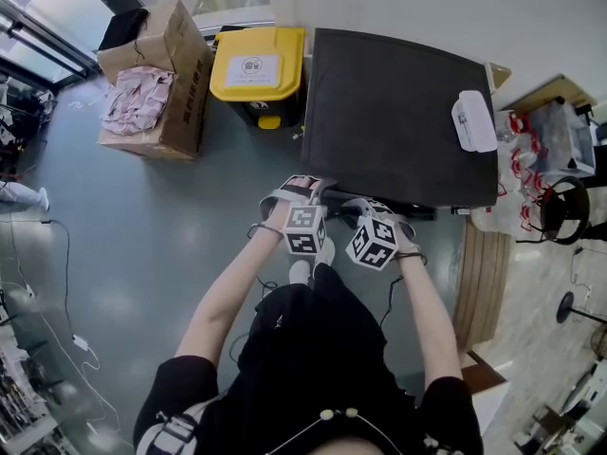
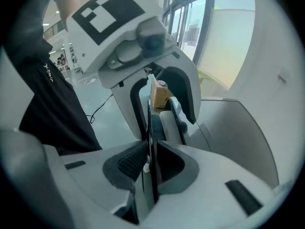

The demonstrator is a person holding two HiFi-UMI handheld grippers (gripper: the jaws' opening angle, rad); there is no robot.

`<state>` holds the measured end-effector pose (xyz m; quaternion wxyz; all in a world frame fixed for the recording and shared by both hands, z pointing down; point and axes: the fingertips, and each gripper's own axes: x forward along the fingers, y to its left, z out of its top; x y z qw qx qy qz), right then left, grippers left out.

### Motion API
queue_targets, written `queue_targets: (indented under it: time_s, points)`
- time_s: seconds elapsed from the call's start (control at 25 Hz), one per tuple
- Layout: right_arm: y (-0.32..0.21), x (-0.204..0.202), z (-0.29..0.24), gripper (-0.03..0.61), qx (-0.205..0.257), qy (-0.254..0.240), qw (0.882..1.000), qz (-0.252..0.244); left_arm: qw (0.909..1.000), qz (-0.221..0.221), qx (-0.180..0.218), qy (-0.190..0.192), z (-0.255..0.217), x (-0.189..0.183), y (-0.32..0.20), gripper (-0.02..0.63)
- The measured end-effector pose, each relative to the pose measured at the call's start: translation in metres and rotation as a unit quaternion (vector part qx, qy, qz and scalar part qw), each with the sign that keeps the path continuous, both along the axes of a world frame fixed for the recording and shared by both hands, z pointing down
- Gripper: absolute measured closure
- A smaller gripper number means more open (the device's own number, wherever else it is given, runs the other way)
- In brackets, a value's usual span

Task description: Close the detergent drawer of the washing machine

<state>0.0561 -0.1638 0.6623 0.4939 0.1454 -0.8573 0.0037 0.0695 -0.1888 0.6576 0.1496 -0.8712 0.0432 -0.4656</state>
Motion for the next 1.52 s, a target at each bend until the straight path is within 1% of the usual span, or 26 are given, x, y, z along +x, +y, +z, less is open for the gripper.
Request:
queue_targets:
  time_s: [0.04,0.12,0.2,0.24,0.32,0.4,0.44,0.56,0.64,0.68,0.76,0.8,0.88,1.24,1.44,1.48,1.52]
  points:
    - [-0.001,0.0,-0.005,0.509,0.013,0.001,1.0,-0.002,1.0,-0.003,-0.006,-0.004,0.002,0.0,-0.001,0.277]
    - [-0.006,0.004,-0.018,0.479,0.034,-0.004,0.999,0.006,0.9998,-0.003,-0.015,-0.014,0.006,0.001,-0.003,0.272]
    - [-0.013,0.014,-0.026,0.403,0.046,0.001,0.999,0.017,0.9996,-0.003,-0.02,-0.02,0.007,0.002,-0.003,0.264]
    - [-0.015,0.02,-0.025,0.354,0.048,0.014,0.999,0.019,0.9996,-0.003,-0.02,-0.021,0.006,0.002,-0.003,0.262]
    - [-0.017,0.031,-0.016,0.277,0.051,0.057,0.997,0.009,0.9995,-0.006,-0.021,-0.021,0.006,0.003,-0.003,0.262]
    - [-0.019,0.039,-0.004,0.242,0.057,0.095,0.994,-0.004,0.9995,-0.009,-0.017,-0.025,0.006,0.004,-0.005,0.262]
    - [-0.02,0.04,0.001,0.235,0.059,0.106,0.993,-0.006,0.9995,-0.01,-0.012,-0.028,0.006,0.004,-0.007,0.262]
    - [-0.024,0.039,0.005,0.212,0.055,0.116,0.992,0.002,0.9993,-0.013,-0.012,-0.033,0.008,0.003,-0.006,0.262]
    - [-0.029,0.039,0.004,0.222,0.068,0.117,0.991,0.013,0.9994,-0.022,-0.008,-0.024,0.006,0.004,-0.009,0.264]
    - [-0.035,0.04,0.002,0.259,0.086,0.115,0.989,0.024,0.9994,-0.033,0.001,-0.014,0.003,0.005,-0.013,0.295]
    - [-0.045,0.041,-0.002,0.384,0.114,0.103,0.987,0.053,0.9981,-0.059,0.01,0.011,-0.002,0.005,-0.024,0.426]
    - [-0.048,0.041,-0.003,0.383,0.114,0.096,0.987,0.063,0.9976,-0.067,0.007,0.019,-0.003,0.005,-0.027,0.43]
    - [-0.051,0.041,-0.004,0.375,0.107,0.091,0.988,0.067,0.9971,-0.071,0.002,0.025,-0.004,0.005,-0.028,0.43]
    - [-0.051,0.042,-0.005,0.377,0.11,0.077,0.987,0.086,0.9938,-0.103,0.019,0.038,-0.007,0.008,-0.028,0.431]
    - [-0.053,0.042,-0.005,0.395,0.133,0.076,0.982,0.111,0.9912,-0.123,0.033,0.039,-0.006,0.008,-0.031,0.443]
    - [-0.055,0.042,-0.006,0.43,0.137,0.076,0.981,0.119,0.9902,-0.128,0.037,0.04,-0.006,0.009,-0.032,0.477]
    - [-0.056,0.042,-0.006,0.428,0.137,0.075,0.98,0.125,0.9896,-0.132,0.038,0.041,-0.007,0.009,-0.033,0.479]
